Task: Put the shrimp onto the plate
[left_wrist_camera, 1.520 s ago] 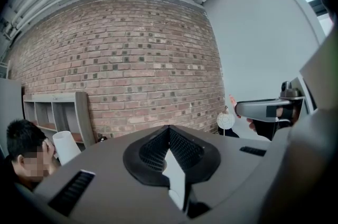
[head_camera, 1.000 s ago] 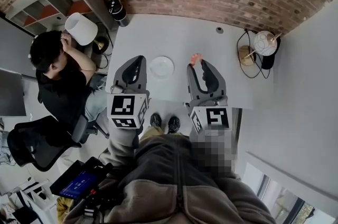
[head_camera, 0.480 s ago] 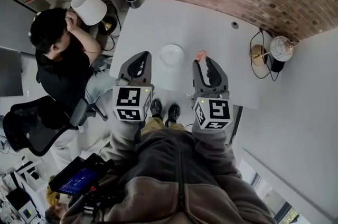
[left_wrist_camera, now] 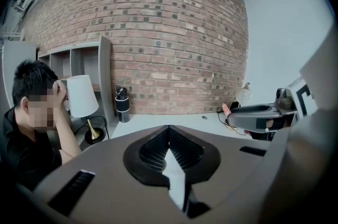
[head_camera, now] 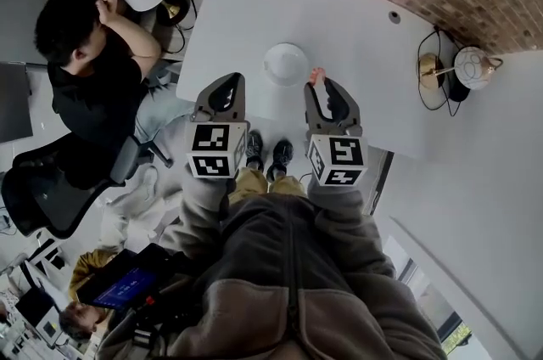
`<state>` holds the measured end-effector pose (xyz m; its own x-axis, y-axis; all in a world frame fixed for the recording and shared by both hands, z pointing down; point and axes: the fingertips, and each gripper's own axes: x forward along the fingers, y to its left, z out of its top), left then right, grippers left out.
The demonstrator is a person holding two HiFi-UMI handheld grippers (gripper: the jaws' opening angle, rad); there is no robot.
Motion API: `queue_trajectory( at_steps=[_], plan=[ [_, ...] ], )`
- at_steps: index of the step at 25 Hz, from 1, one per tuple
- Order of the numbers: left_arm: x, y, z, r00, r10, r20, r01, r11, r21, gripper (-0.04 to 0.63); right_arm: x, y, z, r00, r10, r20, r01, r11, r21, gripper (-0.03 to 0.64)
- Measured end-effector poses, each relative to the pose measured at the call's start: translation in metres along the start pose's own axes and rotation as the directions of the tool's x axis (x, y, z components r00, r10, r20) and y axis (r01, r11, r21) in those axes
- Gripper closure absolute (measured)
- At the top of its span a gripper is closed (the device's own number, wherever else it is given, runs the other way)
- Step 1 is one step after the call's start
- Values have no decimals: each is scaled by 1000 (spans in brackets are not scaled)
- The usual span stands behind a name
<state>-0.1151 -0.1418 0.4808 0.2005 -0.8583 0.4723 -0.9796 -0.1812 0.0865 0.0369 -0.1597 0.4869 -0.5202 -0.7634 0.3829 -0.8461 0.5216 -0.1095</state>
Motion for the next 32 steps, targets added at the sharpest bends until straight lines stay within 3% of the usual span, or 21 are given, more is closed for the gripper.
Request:
queue_trajectory(
  at_steps=[16, 32],
  plan=[
    [31, 28, -67, 989, -17, -148, 11, 999, -40, 591, 78, 1, -107, 974, 14, -225, -12, 1000, 7, 472],
    [70, 52, -132, 950, -63, -306, 20, 990, -142, 591, 132, -6, -190, 903, 11, -428, -1, 1000, 25, 472]
  ],
)
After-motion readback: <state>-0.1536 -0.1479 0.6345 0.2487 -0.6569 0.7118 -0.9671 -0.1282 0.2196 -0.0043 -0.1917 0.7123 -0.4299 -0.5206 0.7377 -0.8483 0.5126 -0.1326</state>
